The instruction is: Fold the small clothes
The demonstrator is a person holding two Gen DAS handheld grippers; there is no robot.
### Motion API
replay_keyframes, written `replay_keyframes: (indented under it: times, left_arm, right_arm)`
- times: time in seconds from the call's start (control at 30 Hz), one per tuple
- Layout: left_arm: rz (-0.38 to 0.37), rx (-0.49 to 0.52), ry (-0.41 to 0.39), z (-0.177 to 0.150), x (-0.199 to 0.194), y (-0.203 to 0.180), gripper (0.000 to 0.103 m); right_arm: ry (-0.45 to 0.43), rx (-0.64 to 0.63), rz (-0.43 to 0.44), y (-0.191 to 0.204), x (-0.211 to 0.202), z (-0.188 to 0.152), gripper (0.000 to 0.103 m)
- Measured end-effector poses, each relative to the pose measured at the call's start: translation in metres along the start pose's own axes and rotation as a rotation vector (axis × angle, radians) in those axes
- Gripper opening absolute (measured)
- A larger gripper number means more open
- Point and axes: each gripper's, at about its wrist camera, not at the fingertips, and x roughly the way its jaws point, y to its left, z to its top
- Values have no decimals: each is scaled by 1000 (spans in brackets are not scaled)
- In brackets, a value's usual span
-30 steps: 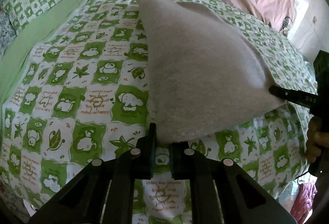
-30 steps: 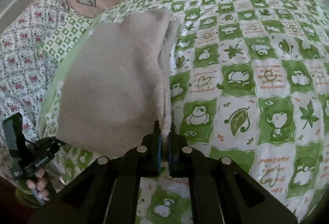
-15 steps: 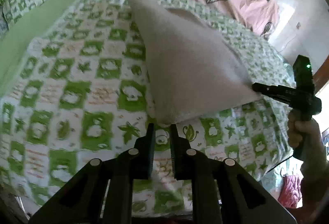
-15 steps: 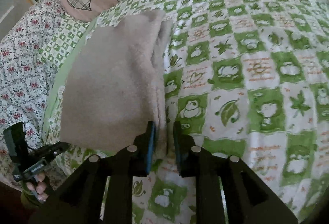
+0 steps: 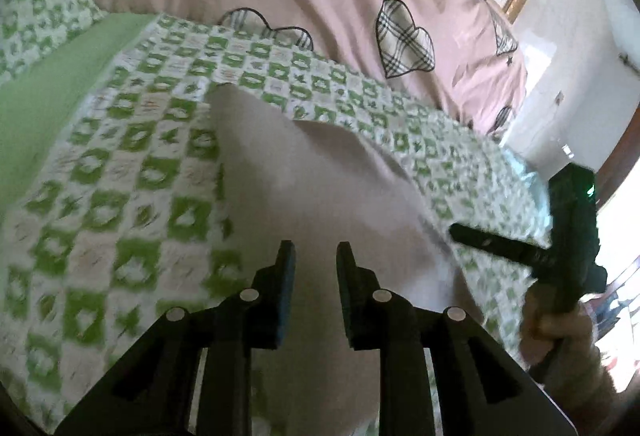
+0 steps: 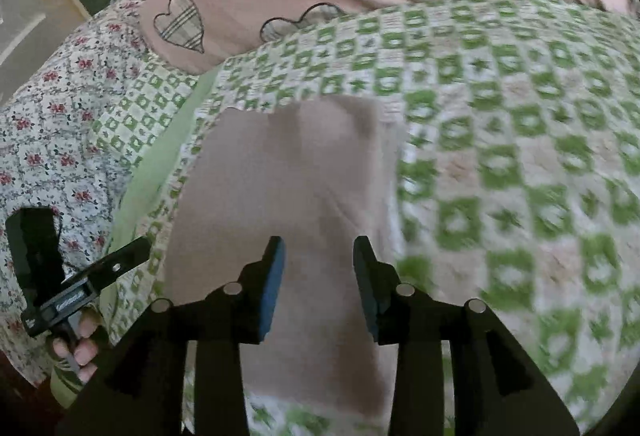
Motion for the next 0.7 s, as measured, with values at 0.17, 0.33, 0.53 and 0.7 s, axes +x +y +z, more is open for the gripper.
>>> replay_keyframes:
  times: [0.17,0.33,0.53,0.7]
  left_arm:
    - [42,11,27,13,33,5,21]
    - [78,31,94,6,64,11,17]
    - [95,59,77,4,58,8,17]
    - [61,61,39,-10,21,-2,15]
  right_arm:
    - [41,7,-11,-4,39,18,37]
    - [70,6,-137,-30,65,19,41]
    - [47,70,-125,-50,59,13,69]
    - [-25,11,-152,-33,22,7,68]
